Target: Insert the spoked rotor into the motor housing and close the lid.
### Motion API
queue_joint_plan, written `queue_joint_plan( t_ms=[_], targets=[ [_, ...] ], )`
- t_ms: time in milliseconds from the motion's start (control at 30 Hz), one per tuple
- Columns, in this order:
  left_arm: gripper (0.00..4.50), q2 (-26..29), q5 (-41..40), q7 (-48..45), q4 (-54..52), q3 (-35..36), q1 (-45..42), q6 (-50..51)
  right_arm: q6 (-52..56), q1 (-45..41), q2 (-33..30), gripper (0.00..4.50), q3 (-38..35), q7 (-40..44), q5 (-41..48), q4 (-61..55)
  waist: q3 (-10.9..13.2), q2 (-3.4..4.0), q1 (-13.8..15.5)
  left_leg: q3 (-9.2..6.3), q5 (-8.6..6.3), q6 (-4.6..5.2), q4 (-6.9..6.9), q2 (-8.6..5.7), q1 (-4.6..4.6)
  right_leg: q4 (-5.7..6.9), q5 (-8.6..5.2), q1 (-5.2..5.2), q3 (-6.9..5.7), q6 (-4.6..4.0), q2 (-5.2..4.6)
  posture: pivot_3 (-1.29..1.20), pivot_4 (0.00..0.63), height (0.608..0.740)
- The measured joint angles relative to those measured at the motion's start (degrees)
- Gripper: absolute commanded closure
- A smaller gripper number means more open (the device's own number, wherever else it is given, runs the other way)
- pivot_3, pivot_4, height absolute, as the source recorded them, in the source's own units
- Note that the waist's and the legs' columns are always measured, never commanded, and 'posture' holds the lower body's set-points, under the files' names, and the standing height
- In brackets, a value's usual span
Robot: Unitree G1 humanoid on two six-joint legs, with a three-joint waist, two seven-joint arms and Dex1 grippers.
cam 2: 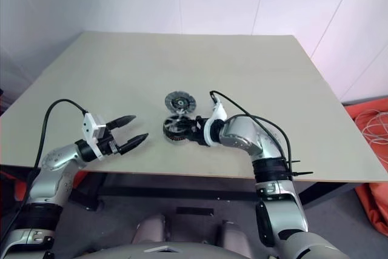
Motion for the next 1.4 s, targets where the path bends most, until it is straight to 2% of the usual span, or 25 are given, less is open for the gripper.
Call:
queue_joint_plan(
  t_ms=[67, 100, 367, 600, 700, 800, 867, 967, 1067, 1133, 1300, 1333, 1400],
  targets=[
    [0.00, 0.0, 0.0, 0.0, 0.0, 0.0, 0.0, 0.0, 0.0, -0.7, -0.1, 0.09, 0.2, 0.1, 0.3, 0.0, 0.0, -0.01, 0.0, 0.00, 0.01, -0.01, 0.01, 0.00, 0.02, 0.00, -0.02, 0.03, 0.00, -0.02, 0.00, 0.00, 0.000, 0.740],
    [0.00, 0.0, 0.0, 0.0, 0.0, 0.0, 0.0, 0.0, 0.0, -1.0, -0.2, 0.04, 0.3, 0.1, 0.5, 0.0, 0.0, -0.01, 0.0, 0.00, 0.02, -0.03, 0.01, 0.00, 0.02, 0.00, -0.04, 0.04, 0.00, -0.06, 0.00, 0.00, 0.000, 0.740],
    [0.00, 0.0, 0.1, 0.0, 0.0, -0.1, 0.0, 0.0, 2.7, -1.2, -2.6, 0.04, 0.0, 0.4, 0.7, -1.0, 0.0, -0.02, 0.2, -0.01, 0.05, -0.08, 0.09, -0.10, -0.01, -0.01, 0.02, 0.11, 0.00, 0.04, -0.14, 0.00, 0.000, 0.740],
    [0.00, -0.1, 0.2, 0.0, 0.0, -0.3, -0.6, 0.0, 8.2, -3.5, -8.3, 0.04, -1.1, 3.1, 0.6, -3.5, 0.0, -0.03, 0.1, -0.01, 0.05, -0.08, 0.09, -0.12, -0.02, -0.01, 0.03, 0.09, -0.01, 0.06, -0.16, 0.00, 0.000, 0.740],
    [0.00, -0.2, 0.2, 0.0, 0.0, -0.5, -0.9, 0.0, 10.3, -4.8, -12.4, 0.04, 0.9, 5.4, 0.2, -5.2, 0.0, -0.04, 0.2, -0.01, 0.05, -0.08, 0.10, -0.14, -0.02, -0.03, 0.04, 0.13, -0.01, 0.07, -0.17, 0.00, 0.000, 0.740],
    [0.00, -0.2, 0.2, 0.0, 0.2, -0.5, -0.9, 0.0, 13.8, -6.1, -18.4, 0.04, 4.1, 12.8, -8.5, -9.2, 0.0, -0.04, 0.3, -0.02, 0.05, -0.08, 0.11, -0.16, -0.06, -0.05, 0.10, 0.13, -0.02, 0.18, -0.17, 0.00, 0.000, 0.740],
    [0.00, -0.3, 0.3, 0.0, 0.2, -0.5, -0.9, 0.0, 13.4, -6.5, -19.8, 0.04, 5.4, 19.4, -16.1, -12.2, 0.0, -0.05, 0.3, -0.02, 0.05, -0.08, 0.11, -0.14, -0.06, -0.05, 0.13, 0.13, -0.06, 0.25, -0.16, 0.00, 0.000, 0.740],
    [0.00, -0.7, 0.4, 0.0, 0.2, -0.6, -0.9, 0.0, 8.7, -6.5, -20.2, 0.67, 9.2, 31.2, -29.7, -16.3, 0.0, -0.05, 0.2, -0.04, 0.06, -0.09, 0.11, -0.12, -0.09, -0.04, 0.07, 0.06, -0.05, 0.14, -0.17, 0.00, 0.000, 0.740],
    [0.00, -0.9, 0.5, 0.0, 0.4, -0.7, -0.9, 0.0, 2.3, -6.6, -21.7, 1.74, 16.9, 42.6, -44.9, -20.6, 0.0, -0.05, 0.3, -0.05, 0.06, -0.09, 0.11, -0.13, -0.11, -0.05, 0.04, 0.07, -0.06, 0.09, -0.18, 0.00, 0.000, 0.740],
    [0.00, -0.9, 0.6, 0.1, 0.7, -0.7, -1.0, -0.1, -1.3, -6.5, -20.9, 2.49, 20.6, 47.7, -52.0, -21.2, 0.0, -0.05, 0.3, -0.05, 0.06, -0.09, 0.11, -0.14, -0.11, -0.05, 0.04, 0.06, -0.06, 0.08, -0.18, 0.00, 0.000, 0.740],
    [0.00, -1.2, 0.8, 0.1, 1.0, -0.8, -1.4, -0.1, -8.4, -6.3, -15.5, 4.30, 24.2, 55.7, -63.9, -21.1, 0.0, -0.05, 0.2, -0.05, 0.05, -0.08, 0.11, -0.13, -0.11, -0.03, 0.18, 0.03, -0.05, -0.18, -0.19, 0.00, 0.000, 0.740],
    [0.00, -1.2, 0.8, 0.1, 1.0, -0.8, -1.3, -0.1, -9.8, -6.3, -14.7, 4.48, 25.0, 57.1, -66.6, -20.9, 0.0, -0.05, 0.2, -0.05, 0.05, -0.08, 0.11, -0.13, -0.10, -0.04, 0.20, 0.05, -0.05, -0.22, -0.19, 0.00, 0.000, 0.740],
    [0.00, -1.3, 0.8, 0.1, 1.0, -0.8, -1.3, -0.1, -11.6, -6.3, -13.0, 4.48, 25.5, 59.3, -70.1, -19.8, 0.0, -0.05, 0.2, -0.04, 0.05, -0.08, 0.11, -0.13, -0.10, -0.03, 0.20, 0.05, -0.05, -0.23, -0.19, 0.00, 0.000, 0.740]
  ],
)
